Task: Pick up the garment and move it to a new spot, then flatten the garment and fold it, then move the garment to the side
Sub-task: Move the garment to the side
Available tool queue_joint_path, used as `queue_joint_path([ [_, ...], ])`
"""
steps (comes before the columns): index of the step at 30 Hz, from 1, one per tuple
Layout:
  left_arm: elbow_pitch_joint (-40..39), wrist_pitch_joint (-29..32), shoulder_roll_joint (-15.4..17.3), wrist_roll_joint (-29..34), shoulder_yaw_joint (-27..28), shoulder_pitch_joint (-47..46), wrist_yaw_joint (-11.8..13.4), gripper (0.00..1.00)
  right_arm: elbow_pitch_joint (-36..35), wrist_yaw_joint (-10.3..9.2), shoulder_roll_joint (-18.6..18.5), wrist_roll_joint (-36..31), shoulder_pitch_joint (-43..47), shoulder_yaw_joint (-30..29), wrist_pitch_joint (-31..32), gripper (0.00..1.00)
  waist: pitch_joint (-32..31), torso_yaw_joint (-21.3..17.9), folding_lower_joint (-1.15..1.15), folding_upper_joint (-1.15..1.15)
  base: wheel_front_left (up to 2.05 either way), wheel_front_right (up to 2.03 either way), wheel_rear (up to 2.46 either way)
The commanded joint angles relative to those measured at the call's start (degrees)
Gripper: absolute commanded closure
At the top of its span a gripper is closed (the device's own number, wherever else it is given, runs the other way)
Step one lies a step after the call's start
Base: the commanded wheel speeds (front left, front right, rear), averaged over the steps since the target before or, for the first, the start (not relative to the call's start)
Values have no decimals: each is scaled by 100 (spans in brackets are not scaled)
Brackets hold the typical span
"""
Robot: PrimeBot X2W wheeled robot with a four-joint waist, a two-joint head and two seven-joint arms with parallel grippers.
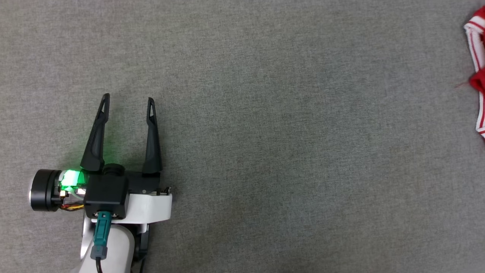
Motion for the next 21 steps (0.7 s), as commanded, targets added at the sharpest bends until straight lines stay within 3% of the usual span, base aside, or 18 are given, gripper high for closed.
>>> queue_joint_path([
  [1, -22, -12, 43, 0, 21, -42, 37, 0, 157, -11, 3, -57, -118, -84, -39, 100, 44, 30, -1, 0, 0, 0, 0],
  [7, -66, -12, 104, -36, -7, -37, 107, 0, 578, -11, 194, -92, -168, -243, 3, 100, -12, 58, -1, 0, 0, 0, 0],
  [9, -47, -12, 112, -65, -7, -1, 140, 0, 644, -11, 283, -163, -158, -278, -76, 0, -84, 63, -1, 0, 0, 0, 0],
  [15, 88, -12, 97, -170, -32, 201, 190, 0, 761, -11, 535, -475, 0, -340, -491, 0, -607, 108, -1, 0, 0, 0, 0],
  [21, 192, -13, 72, -324, 35, 598, 255, 0, 234, -10, 796, -627, 254, -456, -1283, 0, -1356, 160, -1, 0, 0, 0, 0],
])
